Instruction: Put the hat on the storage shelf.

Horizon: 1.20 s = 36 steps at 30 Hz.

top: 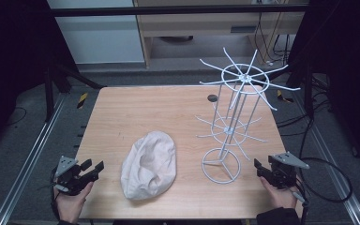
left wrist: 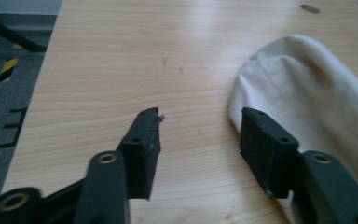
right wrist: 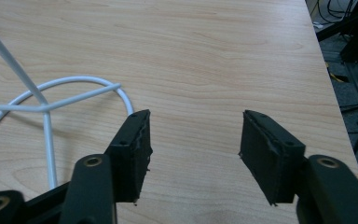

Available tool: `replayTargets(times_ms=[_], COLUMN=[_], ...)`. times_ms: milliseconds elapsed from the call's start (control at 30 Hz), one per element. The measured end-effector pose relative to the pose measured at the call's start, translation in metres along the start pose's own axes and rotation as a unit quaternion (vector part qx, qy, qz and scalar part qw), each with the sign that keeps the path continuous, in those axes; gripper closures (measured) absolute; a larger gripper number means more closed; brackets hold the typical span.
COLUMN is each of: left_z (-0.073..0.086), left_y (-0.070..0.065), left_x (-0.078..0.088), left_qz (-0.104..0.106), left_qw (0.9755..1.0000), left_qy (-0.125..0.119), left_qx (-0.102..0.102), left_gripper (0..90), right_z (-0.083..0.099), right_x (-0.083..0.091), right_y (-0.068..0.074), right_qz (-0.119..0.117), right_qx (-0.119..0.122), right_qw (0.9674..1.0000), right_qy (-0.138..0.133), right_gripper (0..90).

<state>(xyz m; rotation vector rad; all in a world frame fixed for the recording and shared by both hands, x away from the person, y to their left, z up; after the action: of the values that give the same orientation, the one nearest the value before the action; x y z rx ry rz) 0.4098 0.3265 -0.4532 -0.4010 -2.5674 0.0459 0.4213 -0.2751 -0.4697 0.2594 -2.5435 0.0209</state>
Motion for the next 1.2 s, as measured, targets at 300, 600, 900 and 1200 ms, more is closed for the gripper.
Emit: replayTargets(times_ms=[300, 600, 900, 1200], left_z=[-0.009, -0.021, -0.02, -0.012], left_y=[-0.03, -0.065, -0.1, -0.127], left_x=[0.009, 0.013, 0.008, 0.0], left_qz=[0.061, 0.11, 0.153, 0.176], left_qw=[0.9979, 0.9926, 0.9837, 0.9735], left_qy=[-0.005, -0.002, 0.024, 0.061], left_qx=[-0.021, -0.05, -0.091, -0.133], left_gripper=[68.2, 82.6, 89.0, 89.9], right_z=[0.0, 0.0, 0.0, 0.0], right_x=[-0.001, -0.001, -0.002, -0.001], right_y=[-0.002, -0.001, 0.001, 0.0], right_qz=[-0.008, -0.015, -0.018, -0.017], right_qx=[-0.003, 0.0, 0.007, 0.007], right_qw=[0.9998, 0.9997, 0.9995, 0.9995], right_qy=[0.016, 0.021, 0.026, 0.026], right_gripper=[53.5, 63.7, 70.0, 74.0])
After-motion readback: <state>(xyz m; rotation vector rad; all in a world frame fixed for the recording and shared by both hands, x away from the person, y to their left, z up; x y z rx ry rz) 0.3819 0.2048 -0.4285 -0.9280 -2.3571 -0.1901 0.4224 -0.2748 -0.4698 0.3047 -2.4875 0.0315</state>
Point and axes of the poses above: each handheld gripper's, and its own axes: x roughly backward along the jaws, z roughly out of its underside, y roughly to its left, the point moved 1 cm from there along -x, roughly forward along the jaws, and after that the axes turned 1 degree about -x, right-handed, at the moved point
